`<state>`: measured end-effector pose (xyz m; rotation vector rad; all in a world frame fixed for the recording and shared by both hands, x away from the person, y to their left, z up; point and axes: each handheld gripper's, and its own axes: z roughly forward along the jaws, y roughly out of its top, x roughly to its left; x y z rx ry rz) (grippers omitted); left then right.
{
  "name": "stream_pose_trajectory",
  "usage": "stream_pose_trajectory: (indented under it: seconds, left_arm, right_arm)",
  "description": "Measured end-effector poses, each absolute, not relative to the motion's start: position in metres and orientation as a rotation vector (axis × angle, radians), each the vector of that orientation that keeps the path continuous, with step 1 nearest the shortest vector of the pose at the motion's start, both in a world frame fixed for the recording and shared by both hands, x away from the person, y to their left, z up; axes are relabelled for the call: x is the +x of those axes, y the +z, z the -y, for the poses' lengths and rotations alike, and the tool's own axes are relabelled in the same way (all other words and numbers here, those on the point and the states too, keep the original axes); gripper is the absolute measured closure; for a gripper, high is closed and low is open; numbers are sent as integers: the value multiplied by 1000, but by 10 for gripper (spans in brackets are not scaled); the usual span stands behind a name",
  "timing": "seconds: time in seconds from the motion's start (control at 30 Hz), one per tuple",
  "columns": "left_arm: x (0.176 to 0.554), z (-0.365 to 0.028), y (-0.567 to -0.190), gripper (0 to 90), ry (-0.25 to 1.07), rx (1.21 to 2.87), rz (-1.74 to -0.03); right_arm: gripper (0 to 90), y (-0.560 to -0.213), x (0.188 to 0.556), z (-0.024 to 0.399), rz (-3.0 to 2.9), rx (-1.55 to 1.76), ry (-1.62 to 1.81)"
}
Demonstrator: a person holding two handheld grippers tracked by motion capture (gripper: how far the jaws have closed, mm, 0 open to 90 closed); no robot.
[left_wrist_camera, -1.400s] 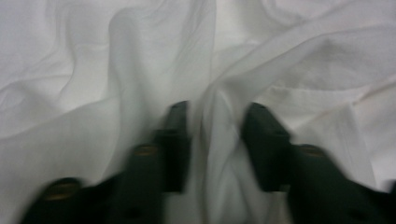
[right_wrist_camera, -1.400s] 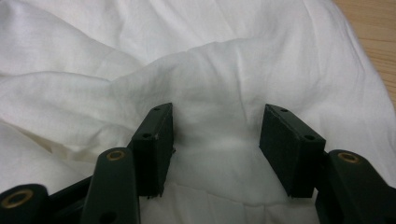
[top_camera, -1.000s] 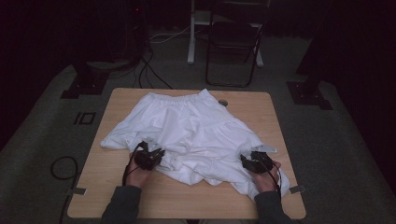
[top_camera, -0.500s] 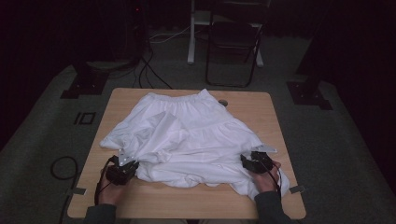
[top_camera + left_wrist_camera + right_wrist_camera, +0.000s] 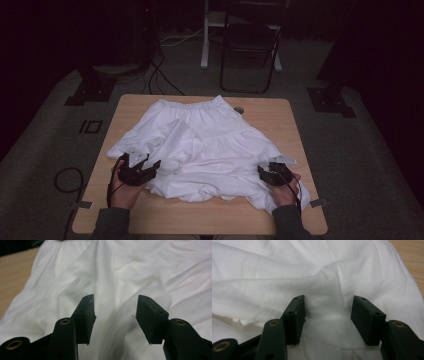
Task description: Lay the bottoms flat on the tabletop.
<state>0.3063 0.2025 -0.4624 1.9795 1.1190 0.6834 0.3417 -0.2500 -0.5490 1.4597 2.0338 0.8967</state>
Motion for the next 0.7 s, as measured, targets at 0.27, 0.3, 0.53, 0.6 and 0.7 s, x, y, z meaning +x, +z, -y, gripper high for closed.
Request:
stream_pose_trajectory:
  seconds: [0.27, 0.3, 0.53, 0.6, 0.7]
  left_arm:
    - [342, -145, -481, 394, 598, 2099, -1040]
    - [346, -138, -486, 379, 590, 2120, -1037]
    - [366, -115, -518, 369, 628, 2250, -1095]
    - [368, -119, -525, 446, 633, 2258, -1131]
    - [367, -130, -527, 630, 639, 2242, -1168]
  right_arm:
    - [444, -549, 341, 250, -2032, 1459, 899]
    - [444, -549, 341, 250, -2032, 1459, 899]
    - [444, -549, 341, 250, -2031, 1459, 899]
    - [445, -549, 341, 250, -2031, 1460, 900]
    - [444, -549, 341, 250, -2030, 1461, 900]
